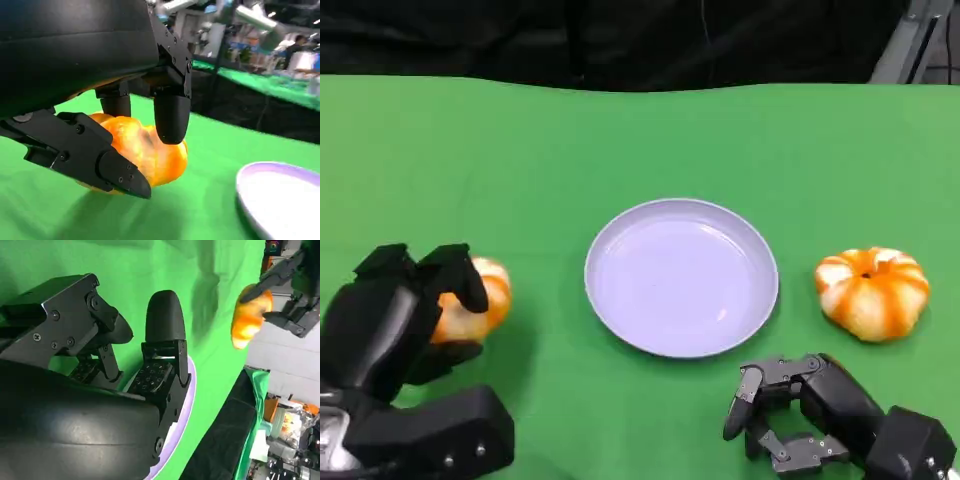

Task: Grasp the bread from the table and place it into the plate.

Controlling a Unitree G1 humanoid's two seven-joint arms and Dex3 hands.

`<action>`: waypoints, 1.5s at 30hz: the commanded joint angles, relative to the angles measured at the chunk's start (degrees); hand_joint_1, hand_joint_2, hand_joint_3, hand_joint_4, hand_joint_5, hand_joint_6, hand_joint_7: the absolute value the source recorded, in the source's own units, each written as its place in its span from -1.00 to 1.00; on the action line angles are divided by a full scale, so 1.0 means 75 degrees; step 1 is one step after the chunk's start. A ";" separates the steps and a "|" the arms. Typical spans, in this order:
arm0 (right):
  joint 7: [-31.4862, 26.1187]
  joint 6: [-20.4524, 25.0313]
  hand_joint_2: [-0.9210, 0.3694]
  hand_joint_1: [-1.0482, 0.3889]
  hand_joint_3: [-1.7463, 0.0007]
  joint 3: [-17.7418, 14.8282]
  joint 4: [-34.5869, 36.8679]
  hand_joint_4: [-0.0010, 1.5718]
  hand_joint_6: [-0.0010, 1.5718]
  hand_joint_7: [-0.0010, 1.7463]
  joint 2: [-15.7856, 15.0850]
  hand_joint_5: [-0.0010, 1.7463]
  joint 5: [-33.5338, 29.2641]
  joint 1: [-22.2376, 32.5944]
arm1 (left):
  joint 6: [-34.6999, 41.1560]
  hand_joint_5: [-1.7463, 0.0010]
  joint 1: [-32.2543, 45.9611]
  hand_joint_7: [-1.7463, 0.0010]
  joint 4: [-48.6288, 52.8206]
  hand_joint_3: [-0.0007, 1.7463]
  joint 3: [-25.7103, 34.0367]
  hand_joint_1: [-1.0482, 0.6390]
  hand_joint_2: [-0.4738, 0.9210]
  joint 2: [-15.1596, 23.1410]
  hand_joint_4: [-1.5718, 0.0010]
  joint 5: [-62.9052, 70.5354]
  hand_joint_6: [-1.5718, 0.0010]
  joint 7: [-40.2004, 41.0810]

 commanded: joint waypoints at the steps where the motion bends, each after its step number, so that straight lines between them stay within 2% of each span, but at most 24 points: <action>1: -0.0044 -0.0011 -0.43 0.69 -0.28 -0.0062 0.0050 0.26 0.26 0.24 -0.0022 0.60 0.0025 -0.0135 | -0.0093 -1.00 0.0079 -0.90 -0.0175 -0.99 0.0102 0.26 0.86 0.0173 0.31 0.0093 0.38 -0.0076; 17: -0.0093 0.0026 -0.41 0.68 -0.29 -0.0015 -0.0069 0.26 0.24 0.26 -0.0045 0.60 -0.0033 -0.0060 | -0.0382 -1.00 -0.0663 -0.91 0.0035 -1.00 -0.0449 0.24 0.85 -0.0357 0.33 0.0317 0.40 -0.0220; 25: -0.0097 0.0038 -0.41 0.68 -0.29 -0.0005 -0.0096 0.27 0.24 0.26 -0.0022 0.59 -0.0019 -0.0040 | -0.0481 -1.00 -0.0860 -0.89 0.0173 -1.00 -0.0562 0.24 0.85 -0.0409 0.32 0.0376 0.38 -0.0208; 32: -0.0090 0.0041 -0.40 0.70 -0.30 -0.0017 -0.0081 0.26 0.25 0.27 0.0023 0.59 0.0012 -0.0039 | -0.0698 -1.00 -0.1246 -0.97 0.0398 -1.00 -0.0764 0.17 0.86 -0.0522 0.30 0.0426 0.41 -0.0283; 37: -0.0176 0.0002 -0.41 0.68 -0.29 0.0002 -0.0068 0.27 0.25 0.27 -0.0006 0.59 -0.0074 -0.0059 | -0.0692 -1.00 -0.1381 -0.91 0.0266 -1.00 -0.0832 0.14 0.85 -0.0559 0.31 0.0539 0.37 -0.0398; 45: -0.0206 0.0003 -0.42 0.65 -0.28 0.0017 -0.0033 0.27 0.25 0.25 -0.0004 0.58 -0.0090 -0.0087 | -0.0639 -1.00 -0.1478 -1.00 -0.0094 -1.00 -0.0848 0.11 0.85 -0.0620 0.31 0.0606 0.43 -0.0520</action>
